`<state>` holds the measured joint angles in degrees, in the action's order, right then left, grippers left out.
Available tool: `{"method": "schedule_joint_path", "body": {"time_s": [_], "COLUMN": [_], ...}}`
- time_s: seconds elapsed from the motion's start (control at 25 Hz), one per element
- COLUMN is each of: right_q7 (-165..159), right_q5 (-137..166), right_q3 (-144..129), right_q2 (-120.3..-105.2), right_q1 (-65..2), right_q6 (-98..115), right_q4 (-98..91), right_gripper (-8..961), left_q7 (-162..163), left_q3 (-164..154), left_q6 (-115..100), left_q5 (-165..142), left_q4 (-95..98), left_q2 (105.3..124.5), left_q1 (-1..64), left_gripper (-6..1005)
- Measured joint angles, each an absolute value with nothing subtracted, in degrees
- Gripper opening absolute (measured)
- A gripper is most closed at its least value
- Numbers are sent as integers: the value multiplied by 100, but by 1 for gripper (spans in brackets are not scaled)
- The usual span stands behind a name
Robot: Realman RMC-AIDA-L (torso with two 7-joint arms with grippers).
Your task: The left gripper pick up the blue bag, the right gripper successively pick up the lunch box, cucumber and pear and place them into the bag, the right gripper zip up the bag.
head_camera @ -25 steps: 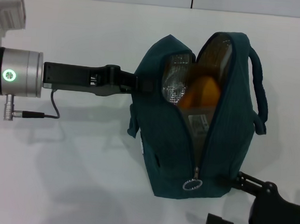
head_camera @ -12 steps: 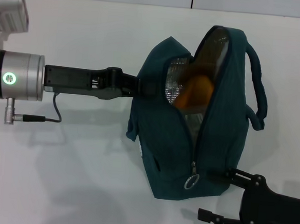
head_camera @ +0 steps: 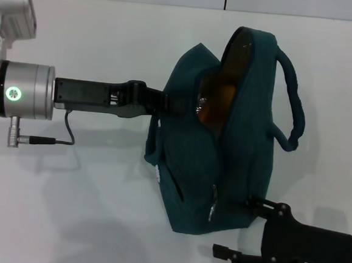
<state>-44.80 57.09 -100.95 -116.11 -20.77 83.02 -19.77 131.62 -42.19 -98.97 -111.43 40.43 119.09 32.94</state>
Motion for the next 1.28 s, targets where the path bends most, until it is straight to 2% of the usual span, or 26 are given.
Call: {"method": "schedule_joint_path", "body": {"time_s": [1.28], "right_q7": [-4767], "right_q5": [4636], "right_q3": [-11033], "right_q2": [-11601], "right_q1": [-2023], "right_q6": [7759], "right_q4": [-2333], "right_gripper": [681], "left_q7": [13105], "left_q3": [-4211], "left_q6": [-9896], "left_q5": [-11135], "left_q4": [4043], "left_q2": [11891], "left_q1": [3252], "left_gripper": [115]}}
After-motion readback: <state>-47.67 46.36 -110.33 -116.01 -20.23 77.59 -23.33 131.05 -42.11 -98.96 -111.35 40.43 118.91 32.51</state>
